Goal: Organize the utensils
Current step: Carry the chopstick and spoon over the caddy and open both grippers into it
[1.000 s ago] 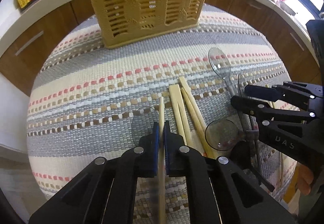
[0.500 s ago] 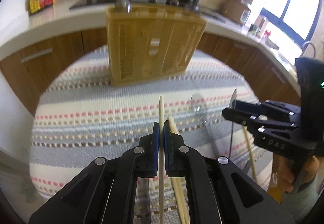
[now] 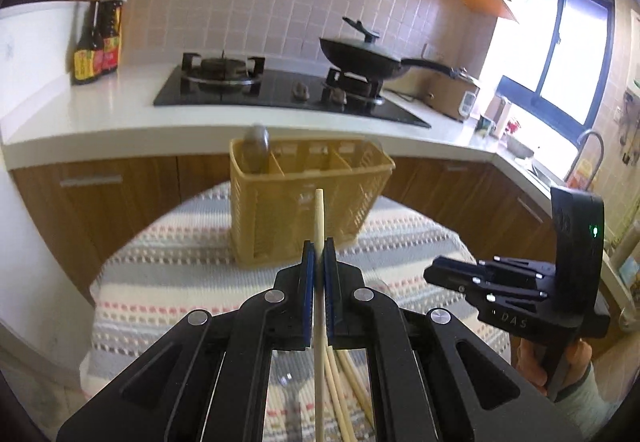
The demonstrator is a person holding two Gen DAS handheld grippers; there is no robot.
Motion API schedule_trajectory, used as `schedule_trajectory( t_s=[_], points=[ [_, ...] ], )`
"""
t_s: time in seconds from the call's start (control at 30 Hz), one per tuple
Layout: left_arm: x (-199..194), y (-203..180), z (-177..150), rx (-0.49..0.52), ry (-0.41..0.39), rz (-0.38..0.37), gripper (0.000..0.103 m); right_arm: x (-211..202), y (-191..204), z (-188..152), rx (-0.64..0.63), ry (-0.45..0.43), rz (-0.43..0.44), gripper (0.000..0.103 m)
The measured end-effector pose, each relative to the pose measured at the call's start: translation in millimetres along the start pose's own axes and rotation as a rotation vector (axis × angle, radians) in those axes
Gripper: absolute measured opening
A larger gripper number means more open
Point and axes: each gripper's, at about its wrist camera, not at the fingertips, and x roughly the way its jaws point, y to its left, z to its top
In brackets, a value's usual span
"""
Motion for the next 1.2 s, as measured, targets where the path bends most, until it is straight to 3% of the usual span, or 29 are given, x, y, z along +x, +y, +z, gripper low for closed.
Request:
schedule_trajectory(
  t_s=[0.1, 0.17, 0.2, 0.23, 0.4, 0.5, 0.6, 0.87, 0.93, 1.03, 1.2],
  points=[
    [4, 3, 5, -0.004, -0.007, -0.006, 0.003, 6, -12, 3, 0.048, 0.023, 0.025, 0.018],
    [6, 7, 5, -0.008, -0.005, -0.014, 0.003, 14, -29, 3, 0.127, 0.06, 0.065, 0.032],
    [7, 10, 5, -0.01, -0.003, -0.017, 0.003, 18, -37, 2, 0.159, 0.077, 0.062, 0.05],
    [9, 12, 3, -0.012, 0.0, -0.02, 0.003, 20, -42, 2, 0.174, 0.087, 0.048, 0.061],
    [23, 21, -7, -0.02, 0.037, -0.034, 0.003, 59, -50, -9, 0.154, 0.271, -0.101, 0.059],
    [28, 26, -11, -0.027, 0.047, -0.042, 0.003, 80, -47, -20, 0.123, 0.372, -0.16, 0.045],
    [32, 28, -14, -0.027, 0.056, -0.039, 0.003, 89, -41, -29, 0.08, 0.417, -0.205, 0.04],
    [42, 39, -16, -0.05, 0.07, -0.042, 0.003, 100, -29, -25, 0.012, 0.414, -0.291, 0.04],
    [43, 39, -15, -0.051, 0.071, -0.042, 0.003, 102, -25, -22, -0.001, 0.419, -0.29, 0.032],
    [44, 40, -14, -0.054, 0.066, -0.041, 0.003, 100, -19, -20, -0.037, 0.4, -0.314, 0.031],
    [35, 36, -2, -0.049, -0.001, -0.05, 0.003, 63, -13, -9, -0.033, 0.3, -0.238, 0.031]
  ],
)
